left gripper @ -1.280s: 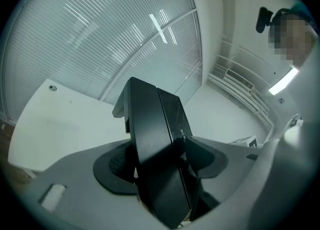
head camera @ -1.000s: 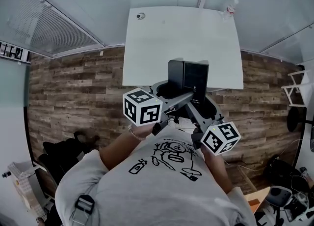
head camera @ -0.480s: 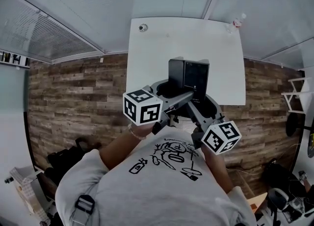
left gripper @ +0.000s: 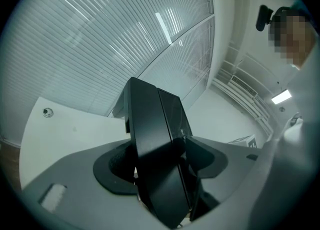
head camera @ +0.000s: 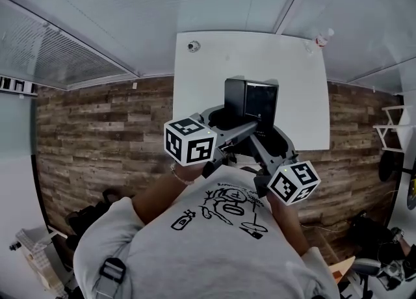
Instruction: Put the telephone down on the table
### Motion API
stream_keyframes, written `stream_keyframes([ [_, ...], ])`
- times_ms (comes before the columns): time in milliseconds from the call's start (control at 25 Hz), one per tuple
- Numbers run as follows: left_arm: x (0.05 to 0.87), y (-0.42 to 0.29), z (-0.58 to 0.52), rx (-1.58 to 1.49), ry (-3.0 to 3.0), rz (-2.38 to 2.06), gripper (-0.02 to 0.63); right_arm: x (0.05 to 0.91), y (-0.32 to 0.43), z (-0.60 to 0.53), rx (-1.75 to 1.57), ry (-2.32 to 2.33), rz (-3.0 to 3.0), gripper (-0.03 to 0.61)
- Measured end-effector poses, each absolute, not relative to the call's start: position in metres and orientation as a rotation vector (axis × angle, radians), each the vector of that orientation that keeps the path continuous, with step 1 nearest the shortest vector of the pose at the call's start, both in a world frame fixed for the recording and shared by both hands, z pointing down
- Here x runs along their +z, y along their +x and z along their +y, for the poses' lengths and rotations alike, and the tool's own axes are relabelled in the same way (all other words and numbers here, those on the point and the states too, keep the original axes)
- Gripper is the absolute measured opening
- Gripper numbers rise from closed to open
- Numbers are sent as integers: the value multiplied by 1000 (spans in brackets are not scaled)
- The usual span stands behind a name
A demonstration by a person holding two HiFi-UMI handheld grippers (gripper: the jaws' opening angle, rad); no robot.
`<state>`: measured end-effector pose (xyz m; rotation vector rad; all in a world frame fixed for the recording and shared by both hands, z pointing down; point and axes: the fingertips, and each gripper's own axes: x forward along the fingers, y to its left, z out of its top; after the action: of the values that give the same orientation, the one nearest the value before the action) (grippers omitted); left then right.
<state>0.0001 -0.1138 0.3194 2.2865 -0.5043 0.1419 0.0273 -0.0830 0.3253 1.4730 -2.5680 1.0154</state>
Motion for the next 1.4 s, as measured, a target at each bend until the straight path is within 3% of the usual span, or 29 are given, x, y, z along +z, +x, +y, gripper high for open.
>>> stream_keyframes([
  [1400, 359, 71, -119, 206, 2191, -522, 290, 363, 98, -89, 1146, 1397, -2503, 242],
])
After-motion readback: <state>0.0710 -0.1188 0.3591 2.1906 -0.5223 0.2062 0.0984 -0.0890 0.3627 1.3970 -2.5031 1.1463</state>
